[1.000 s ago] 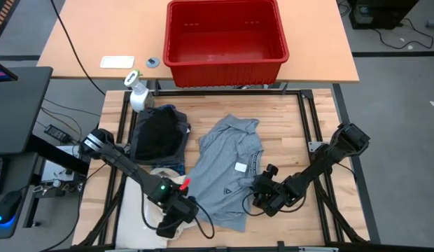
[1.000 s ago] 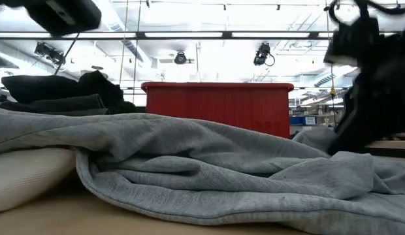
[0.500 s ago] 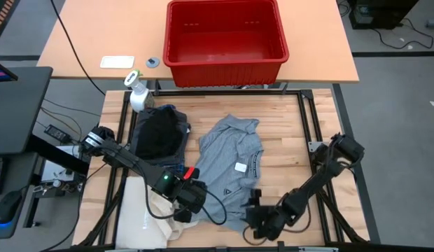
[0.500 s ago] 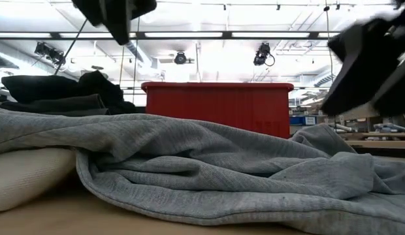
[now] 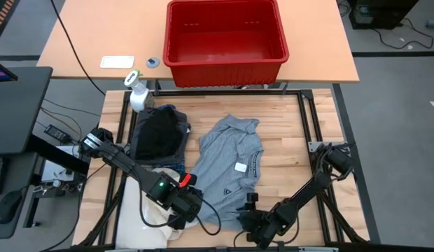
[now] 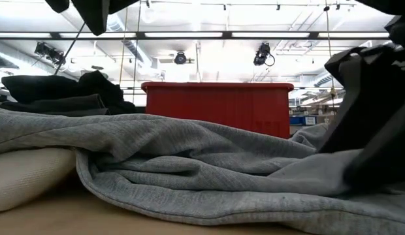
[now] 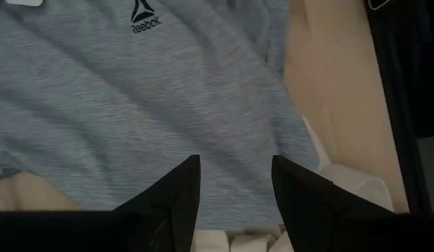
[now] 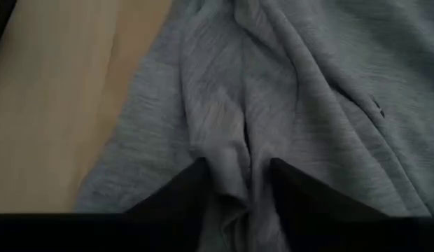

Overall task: Fold Laundry from Bin
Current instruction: Fold the gray shirt

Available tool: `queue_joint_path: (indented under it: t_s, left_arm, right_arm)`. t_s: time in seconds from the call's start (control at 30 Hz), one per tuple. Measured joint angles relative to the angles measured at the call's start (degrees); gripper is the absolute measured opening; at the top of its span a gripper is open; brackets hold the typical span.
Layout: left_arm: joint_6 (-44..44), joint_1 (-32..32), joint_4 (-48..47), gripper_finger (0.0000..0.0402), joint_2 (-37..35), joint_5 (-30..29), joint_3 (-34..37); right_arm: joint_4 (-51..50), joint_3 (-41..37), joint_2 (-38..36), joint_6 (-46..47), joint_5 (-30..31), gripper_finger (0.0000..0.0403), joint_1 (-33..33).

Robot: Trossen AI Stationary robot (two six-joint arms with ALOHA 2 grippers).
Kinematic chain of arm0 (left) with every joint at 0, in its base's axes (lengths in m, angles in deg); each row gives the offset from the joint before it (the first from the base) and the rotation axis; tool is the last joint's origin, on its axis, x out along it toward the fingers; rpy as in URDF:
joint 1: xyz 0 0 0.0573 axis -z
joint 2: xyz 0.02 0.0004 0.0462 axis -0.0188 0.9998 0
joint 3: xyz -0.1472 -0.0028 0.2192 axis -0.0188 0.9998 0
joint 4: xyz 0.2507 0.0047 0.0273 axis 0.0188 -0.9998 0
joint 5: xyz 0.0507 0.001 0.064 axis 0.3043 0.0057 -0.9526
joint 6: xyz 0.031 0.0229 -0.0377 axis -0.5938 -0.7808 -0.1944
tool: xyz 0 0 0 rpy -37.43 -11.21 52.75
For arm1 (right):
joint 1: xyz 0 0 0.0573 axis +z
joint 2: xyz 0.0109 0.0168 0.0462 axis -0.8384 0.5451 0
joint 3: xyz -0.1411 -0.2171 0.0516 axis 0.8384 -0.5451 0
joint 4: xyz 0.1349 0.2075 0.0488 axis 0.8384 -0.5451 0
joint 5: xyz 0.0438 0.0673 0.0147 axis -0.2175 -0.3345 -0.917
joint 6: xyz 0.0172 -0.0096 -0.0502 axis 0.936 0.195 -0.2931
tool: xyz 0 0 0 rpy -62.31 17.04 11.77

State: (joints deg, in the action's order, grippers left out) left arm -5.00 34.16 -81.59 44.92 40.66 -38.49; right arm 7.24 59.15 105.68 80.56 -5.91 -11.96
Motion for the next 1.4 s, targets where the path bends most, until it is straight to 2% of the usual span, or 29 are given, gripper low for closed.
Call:
queue_joint_path:
  t_s: [0.17, 0.23, 0.33, 0.47, 0.57, 0.63, 0.7, 0.87, 0.97, 1.23, 1.4]
  left_arm:
    - [-1.3, -0.2, 0.0, 0.0181, 0.0, -0.2, 0.0]
    - [-1.5, -0.5, 0.0, 0.0181, 0.0, -0.2, 0.0]
    - [-1.4, -0.8, 0.0, 0.0181, 0.0, -0.2, 0.0]
    - [-1.2, -0.7, 0.0, 0.0181, 0.0, -0.2, 0.0]
    - [-1.2, -0.7, 0.0, 0.0181, 0.0, -0.2, 0.0]
    - [-1.2, -0.7, 0.0, 0.0181, 0.0, -0.2, 0.0]
    - [-1.3, -0.7, 0.0, 0.0181, 0.0, -0.2, 0.0]
    - [-1.0, -0.7, 0.2, 0.0181, 0.0, -0.2, 0.0]
    - [-0.7, -0.7, 0.4, 0.0181, 0.0, -0.2, 0.0]
    - [1.5, -0.3, 0.0, 0.0181, 0.0, -0.2, 1.0]
    - [2.7, -0.4, -4.6, 0.0181, 0.0, -0.2, 6.0]
  right_arm:
    - [0.0, 0.0, -0.3, -2.3, -2.3, 0.0039, 0.1]
    - [0.0, 0.3, -0.3, -3.2, -3.4, 0.0014, 0.3]
    - [-0.7, 2.1, -0.8, -4.5, -2.1, 0.0021, 1.0]
    - [-3.1, 5.4, -3.2, -8.1, 2.8, 0.0011, 2.5]
    - [-3.7, 7.1, -5.1, -10.6, 3.2, 0.0007, 3.8]
    - [-3.0, 7.7, -6.0, -11.3, 0.0, 0.0011, 4.4]
    - [-1.7, 7.9, -6.1, -10.7, -5.7, 0.0014, 4.8]
    - [-0.6, 7.8, -3.1, -2.4, -20.4, 0.0015, 4.4]
    - [-0.9, 7.7, -1.6, -0.5, -24.9, 0.0024, 4.3]
    - [-0.5, 7.7, -5.0, -0.7, -23.9, 0.0079, 4.3]
    - [-2.4, 7.7, -7.5, -2.6, -17.8, 0.0112, 4.8]
